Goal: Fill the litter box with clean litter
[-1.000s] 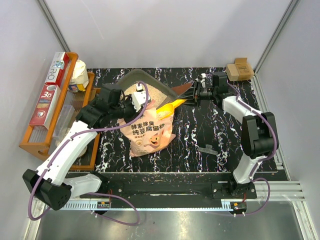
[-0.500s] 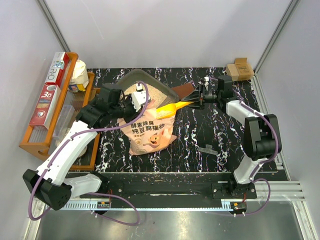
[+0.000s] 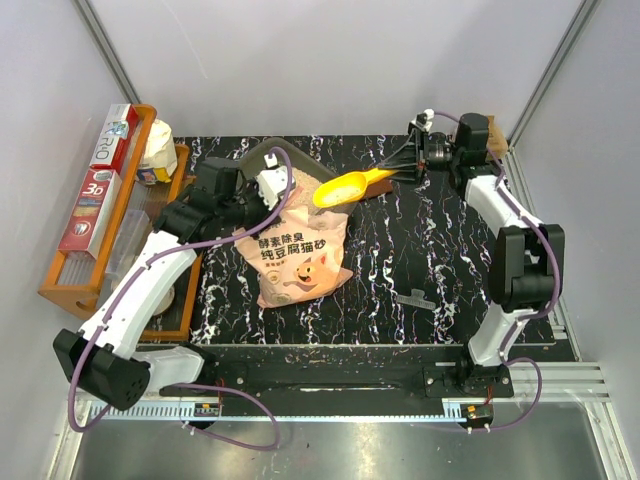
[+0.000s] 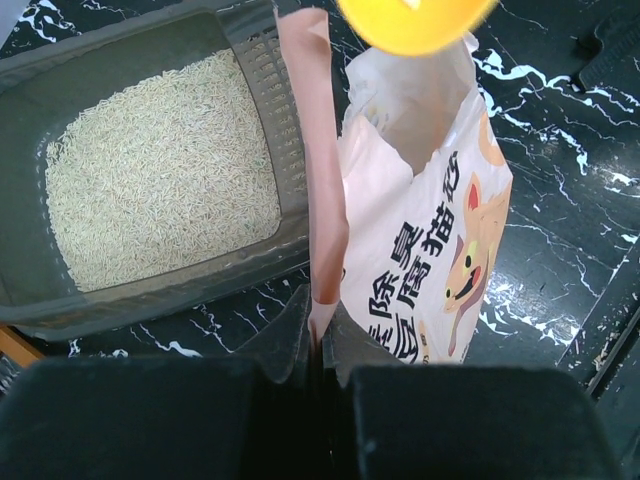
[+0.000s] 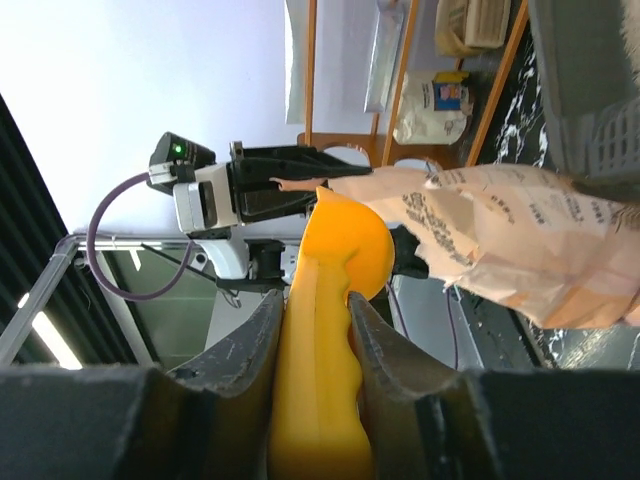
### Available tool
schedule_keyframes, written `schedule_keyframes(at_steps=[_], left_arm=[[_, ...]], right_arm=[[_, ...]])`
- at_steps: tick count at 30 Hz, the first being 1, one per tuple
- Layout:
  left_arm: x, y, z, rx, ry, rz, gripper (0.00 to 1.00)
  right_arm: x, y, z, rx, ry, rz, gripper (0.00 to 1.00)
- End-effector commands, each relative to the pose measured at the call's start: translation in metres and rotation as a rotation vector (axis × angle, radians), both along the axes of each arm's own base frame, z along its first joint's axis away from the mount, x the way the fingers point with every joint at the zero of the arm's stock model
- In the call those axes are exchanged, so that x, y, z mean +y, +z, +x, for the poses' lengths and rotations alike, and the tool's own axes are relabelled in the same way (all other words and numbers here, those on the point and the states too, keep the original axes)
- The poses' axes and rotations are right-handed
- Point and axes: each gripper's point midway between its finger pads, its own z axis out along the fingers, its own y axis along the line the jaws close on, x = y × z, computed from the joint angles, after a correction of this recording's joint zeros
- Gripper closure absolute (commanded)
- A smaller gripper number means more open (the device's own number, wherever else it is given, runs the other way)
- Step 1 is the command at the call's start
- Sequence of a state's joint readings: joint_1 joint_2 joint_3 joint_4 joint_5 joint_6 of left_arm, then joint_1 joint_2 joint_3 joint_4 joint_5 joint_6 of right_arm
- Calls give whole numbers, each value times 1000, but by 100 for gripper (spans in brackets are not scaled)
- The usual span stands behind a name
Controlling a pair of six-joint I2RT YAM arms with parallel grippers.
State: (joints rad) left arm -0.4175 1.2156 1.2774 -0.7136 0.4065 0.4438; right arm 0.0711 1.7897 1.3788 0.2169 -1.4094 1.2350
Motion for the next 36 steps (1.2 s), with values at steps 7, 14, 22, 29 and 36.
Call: schedule_keyframes(at_steps=[7,14,22,29,36], left_arm=[[-11,63,16,-174,-13,-125,100],[-12,45,10,-111,-32,-106,100],[-15,37,15,-89,-38,-95,100],[-15,49,9,-107,-49,-116,100],[-16,54,1,-114,-50,-152,100]], right_arm=[[-6,-8,82,-81,-148,-54,100],[-8,-46,141,-166,-300,-269,100],[28,-58,164,-512,-265,-546,100],[64,-62,143,-813,-167,-748,100],[61,-50,127,-903,-184,-804,100]])
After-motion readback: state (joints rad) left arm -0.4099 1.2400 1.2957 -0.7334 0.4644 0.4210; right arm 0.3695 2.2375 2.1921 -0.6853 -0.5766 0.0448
